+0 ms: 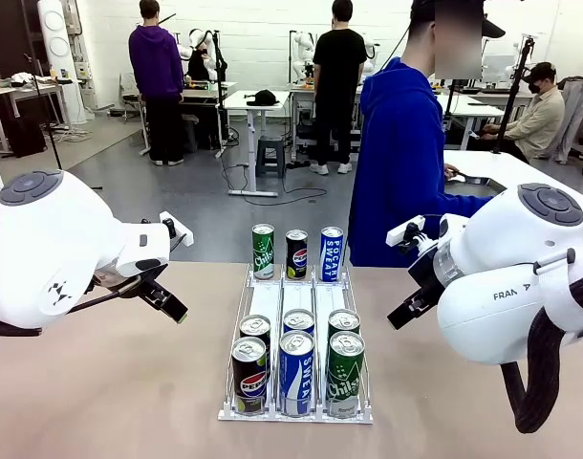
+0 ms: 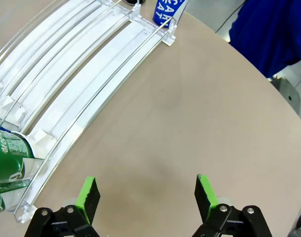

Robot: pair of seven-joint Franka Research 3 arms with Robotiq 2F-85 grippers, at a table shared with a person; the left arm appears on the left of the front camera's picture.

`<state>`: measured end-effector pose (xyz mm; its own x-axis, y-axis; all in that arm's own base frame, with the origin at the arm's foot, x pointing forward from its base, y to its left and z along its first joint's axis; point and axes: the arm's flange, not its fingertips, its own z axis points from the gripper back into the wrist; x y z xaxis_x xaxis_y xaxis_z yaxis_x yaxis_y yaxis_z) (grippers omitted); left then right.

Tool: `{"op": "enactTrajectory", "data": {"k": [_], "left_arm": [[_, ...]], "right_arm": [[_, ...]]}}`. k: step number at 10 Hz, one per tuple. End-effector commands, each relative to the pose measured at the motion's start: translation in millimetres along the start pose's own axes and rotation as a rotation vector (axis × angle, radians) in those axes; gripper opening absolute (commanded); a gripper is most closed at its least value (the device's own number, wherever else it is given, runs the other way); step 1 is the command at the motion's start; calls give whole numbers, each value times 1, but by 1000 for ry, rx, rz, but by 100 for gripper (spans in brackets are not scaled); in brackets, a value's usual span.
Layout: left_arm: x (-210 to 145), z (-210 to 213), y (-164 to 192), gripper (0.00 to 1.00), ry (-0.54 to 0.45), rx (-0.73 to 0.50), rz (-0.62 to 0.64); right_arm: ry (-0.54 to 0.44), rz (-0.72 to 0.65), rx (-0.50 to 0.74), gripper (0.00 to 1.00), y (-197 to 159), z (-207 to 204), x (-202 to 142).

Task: Retrieve and hand over the desired beverage to the person.
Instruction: Pick up a can of the same type that the person held from the Automatic Can Dispenser.

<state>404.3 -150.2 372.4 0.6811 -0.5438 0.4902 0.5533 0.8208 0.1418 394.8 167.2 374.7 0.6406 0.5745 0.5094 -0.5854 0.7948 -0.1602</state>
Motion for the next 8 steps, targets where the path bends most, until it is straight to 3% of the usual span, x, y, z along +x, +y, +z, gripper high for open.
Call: {"op": "enactTrajectory", "data": {"k": [1,5,8], "left_arm": [[0,0,0,100,0,0,0],[0,0,0,100,0,0,0],[27,115,6,100,6,42,-28]], "right_arm": [[0,0,0,100,0,0,0],[0,0,0,100,0,0,0],[-45,22,-30,100,3,116,3]]}}
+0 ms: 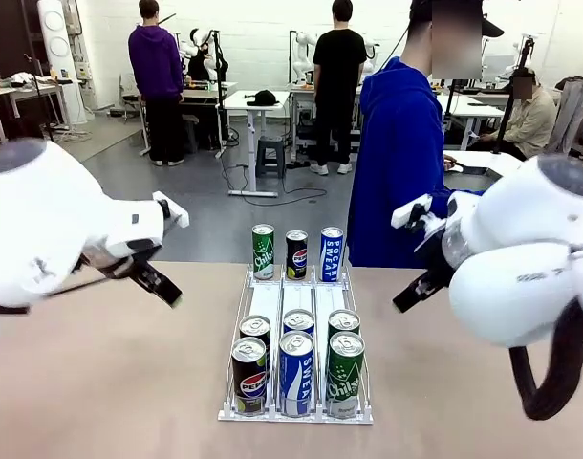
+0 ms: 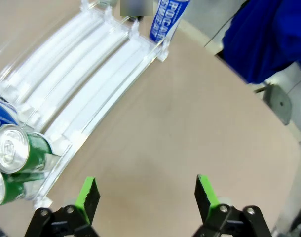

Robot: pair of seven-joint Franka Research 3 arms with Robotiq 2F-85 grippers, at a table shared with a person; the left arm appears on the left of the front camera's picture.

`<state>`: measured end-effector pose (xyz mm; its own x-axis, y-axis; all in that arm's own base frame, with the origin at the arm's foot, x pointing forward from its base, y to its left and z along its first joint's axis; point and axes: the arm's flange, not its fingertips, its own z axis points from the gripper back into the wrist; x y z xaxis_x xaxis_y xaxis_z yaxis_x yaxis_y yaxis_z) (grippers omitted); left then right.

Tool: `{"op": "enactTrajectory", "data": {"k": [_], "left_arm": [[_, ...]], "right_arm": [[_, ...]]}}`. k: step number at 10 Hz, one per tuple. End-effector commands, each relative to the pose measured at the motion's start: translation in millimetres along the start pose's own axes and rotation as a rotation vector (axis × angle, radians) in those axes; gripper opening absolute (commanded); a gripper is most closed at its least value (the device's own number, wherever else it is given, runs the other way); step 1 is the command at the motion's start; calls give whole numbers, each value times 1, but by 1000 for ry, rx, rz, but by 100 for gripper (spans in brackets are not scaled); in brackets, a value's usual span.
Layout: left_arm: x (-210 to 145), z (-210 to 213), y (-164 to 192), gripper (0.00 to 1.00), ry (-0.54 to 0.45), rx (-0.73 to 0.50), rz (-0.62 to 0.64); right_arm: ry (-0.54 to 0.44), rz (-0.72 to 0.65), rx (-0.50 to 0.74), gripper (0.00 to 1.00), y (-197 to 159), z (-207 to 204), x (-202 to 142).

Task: Retrieve and hand over the desired beverage to the person.
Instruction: Pick up a can of the same type that the person held from the Automatic Can Dispenser.

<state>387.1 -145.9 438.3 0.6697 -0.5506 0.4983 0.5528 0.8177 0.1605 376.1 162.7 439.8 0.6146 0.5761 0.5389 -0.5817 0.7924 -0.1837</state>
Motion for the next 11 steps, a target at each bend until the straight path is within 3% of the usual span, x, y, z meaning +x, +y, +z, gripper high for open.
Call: {"op": "enactTrajectory", "data": {"k": [1,4,8,9,11], "left_arm": [[24,89,7,100,5,66,-11],[44,150,8,100,-23,106,-35],[40,158,8,100,-38,72,-27],[43,166,7,100,-43,77,-31],[27,183,67,100,-95,-249,7]], "right_arm": [[-27,-1,-27,100,0,90,-6],[-28,26,-88,100,-1,165,11],[-64,7,-56,100,-2,161,6],[-59,19,-68,100,0,180,9],[-100,71,216,100,-60,207,-16]]}}
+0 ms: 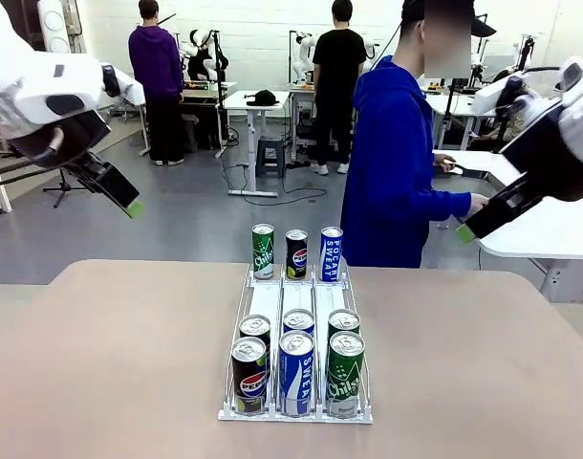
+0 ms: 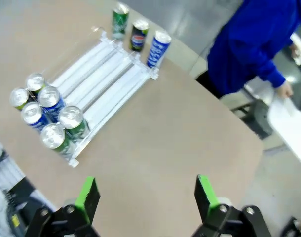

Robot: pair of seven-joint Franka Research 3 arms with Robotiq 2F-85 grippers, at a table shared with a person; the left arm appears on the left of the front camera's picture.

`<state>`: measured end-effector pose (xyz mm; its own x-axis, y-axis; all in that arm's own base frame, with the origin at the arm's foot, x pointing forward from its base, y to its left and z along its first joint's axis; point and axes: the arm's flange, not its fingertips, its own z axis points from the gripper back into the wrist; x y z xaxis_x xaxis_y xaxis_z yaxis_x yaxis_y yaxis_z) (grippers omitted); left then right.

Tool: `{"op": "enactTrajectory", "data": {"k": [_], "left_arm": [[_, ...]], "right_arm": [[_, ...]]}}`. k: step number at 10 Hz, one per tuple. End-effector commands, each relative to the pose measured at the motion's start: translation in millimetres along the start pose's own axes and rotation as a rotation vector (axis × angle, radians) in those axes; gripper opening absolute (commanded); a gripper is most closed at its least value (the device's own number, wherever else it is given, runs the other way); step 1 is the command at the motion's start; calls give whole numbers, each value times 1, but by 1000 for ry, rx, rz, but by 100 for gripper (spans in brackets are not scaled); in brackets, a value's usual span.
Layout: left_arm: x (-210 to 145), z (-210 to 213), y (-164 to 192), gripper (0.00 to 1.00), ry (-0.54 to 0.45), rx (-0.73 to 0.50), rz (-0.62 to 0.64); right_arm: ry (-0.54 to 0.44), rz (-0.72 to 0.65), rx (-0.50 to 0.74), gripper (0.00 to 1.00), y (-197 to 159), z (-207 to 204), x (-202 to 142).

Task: Retrieve and hand over the desired beverage to the person.
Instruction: Pick up a can of the same type that the person held from the Automatic Can Dispenser.

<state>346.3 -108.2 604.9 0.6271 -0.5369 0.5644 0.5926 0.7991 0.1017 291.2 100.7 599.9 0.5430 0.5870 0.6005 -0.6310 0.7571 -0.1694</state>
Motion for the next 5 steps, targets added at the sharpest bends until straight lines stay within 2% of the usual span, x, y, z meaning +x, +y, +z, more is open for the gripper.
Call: {"op": "enactTrajectory", "data": {"k": [1,3,5], "left_arm": [[-14,31,64,100,-48,-290,57],[-38,57,108,100,-106,-396,137],[-69,78,136,100,-203,-422,211]], "right_arm": [[-76,-15,241,100,-55,31,-29],[-149,-95,309,100,-93,45,-65],[-245,-180,401,100,-134,51,-97]]}}
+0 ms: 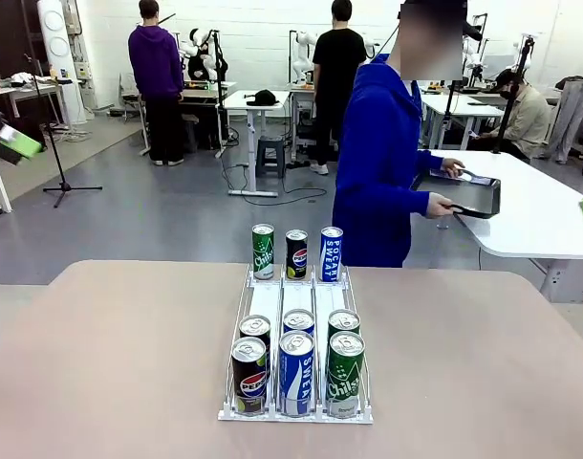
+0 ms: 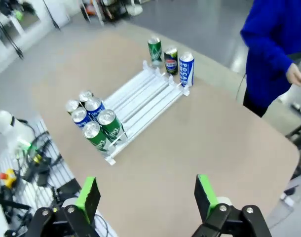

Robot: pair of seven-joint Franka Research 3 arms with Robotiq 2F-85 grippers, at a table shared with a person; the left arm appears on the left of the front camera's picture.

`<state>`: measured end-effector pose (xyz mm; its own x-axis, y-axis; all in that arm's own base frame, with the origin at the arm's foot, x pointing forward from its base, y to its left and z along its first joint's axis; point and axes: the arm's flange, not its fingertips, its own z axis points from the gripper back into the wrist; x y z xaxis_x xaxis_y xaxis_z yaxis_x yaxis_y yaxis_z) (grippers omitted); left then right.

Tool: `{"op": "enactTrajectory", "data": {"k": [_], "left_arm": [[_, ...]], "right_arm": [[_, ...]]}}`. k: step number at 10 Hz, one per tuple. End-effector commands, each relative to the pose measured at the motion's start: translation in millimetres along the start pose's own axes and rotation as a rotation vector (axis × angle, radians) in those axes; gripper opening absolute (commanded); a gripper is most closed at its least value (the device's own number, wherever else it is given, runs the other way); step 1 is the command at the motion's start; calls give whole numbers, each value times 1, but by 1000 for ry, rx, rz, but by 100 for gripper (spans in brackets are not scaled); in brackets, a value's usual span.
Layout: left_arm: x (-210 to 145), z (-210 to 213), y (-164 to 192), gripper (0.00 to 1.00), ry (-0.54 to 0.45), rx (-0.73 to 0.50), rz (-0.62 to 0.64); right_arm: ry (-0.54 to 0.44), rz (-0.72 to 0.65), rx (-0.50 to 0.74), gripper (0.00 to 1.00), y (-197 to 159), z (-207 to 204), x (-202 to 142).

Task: Retrieve and hand over the desired beverage to the person.
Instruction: Pick up a can of the same type that the person held from the Automatic Can Dispenser.

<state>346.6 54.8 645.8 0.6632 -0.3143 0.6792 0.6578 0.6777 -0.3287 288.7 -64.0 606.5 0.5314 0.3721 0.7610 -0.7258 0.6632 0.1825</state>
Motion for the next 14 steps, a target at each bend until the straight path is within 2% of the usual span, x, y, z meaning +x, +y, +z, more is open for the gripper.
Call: {"op": "enactTrajectory", "data": {"k": [1,3,5,6,14], "left_arm": [[-16,16,8,100,-69,-4,55],[-34,31,15,100,-144,1,112],[-52,38,34,100,-172,-8,164],[-34,43,23,100,-129,8,142],[-34,43,23,100,-129,8,142]], "right_arm": [[-63,-59,76,100,-22,14,-10],[-129,-73,127,100,-35,29,-19],[-139,-63,144,100,-37,32,-23],[-136,-88,107,100,-33,34,-22],[-136,-88,107,100,-33,34,-22]]}}
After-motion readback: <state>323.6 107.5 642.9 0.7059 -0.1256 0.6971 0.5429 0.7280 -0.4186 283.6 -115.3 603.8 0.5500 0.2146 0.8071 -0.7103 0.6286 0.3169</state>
